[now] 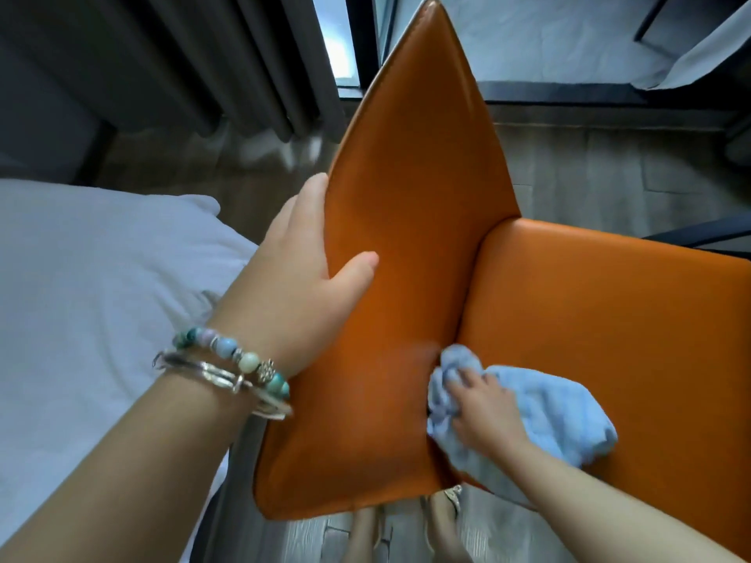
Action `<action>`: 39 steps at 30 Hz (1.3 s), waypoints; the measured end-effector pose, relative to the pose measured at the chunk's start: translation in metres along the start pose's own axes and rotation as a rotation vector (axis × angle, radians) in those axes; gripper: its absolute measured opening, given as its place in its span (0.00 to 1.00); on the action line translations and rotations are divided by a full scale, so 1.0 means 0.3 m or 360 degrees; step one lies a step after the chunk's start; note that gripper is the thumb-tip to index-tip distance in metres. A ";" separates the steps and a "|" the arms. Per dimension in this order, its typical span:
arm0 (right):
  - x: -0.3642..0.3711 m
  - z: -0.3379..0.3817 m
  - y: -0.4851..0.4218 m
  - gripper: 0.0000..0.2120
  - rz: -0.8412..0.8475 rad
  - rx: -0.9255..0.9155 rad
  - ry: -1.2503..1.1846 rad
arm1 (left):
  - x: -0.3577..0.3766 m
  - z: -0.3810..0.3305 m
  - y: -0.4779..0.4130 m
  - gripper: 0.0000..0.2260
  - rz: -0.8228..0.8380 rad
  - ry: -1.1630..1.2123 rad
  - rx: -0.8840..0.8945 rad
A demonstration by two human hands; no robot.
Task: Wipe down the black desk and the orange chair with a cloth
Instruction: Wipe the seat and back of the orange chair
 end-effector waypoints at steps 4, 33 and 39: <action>0.015 -0.029 -0.055 0.23 0.0051 0.0250 -0.0088 | 0.020 0.020 0.072 0.35 -0.0031 0.0139 -0.0035; 0.212 -0.147 0.484 0.14 0.0164 0.0871 0.0038 | 0.036 0.039 0.150 0.32 -0.0056 0.0436 0.0083; 0.099 0.018 0.314 0.22 -0.0267 0.0781 -0.1424 | 0.043 0.054 0.157 0.30 -0.0116 0.0519 0.0053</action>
Point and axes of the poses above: each hand's wrist, its own y-axis away from the middle knuckle, its own x-axis out of the palm, z = x × y, the point moved 9 cm from there along -y, towards the middle knuckle, and after that the axes turned 5 degrees about x, right-handed, at the moved point
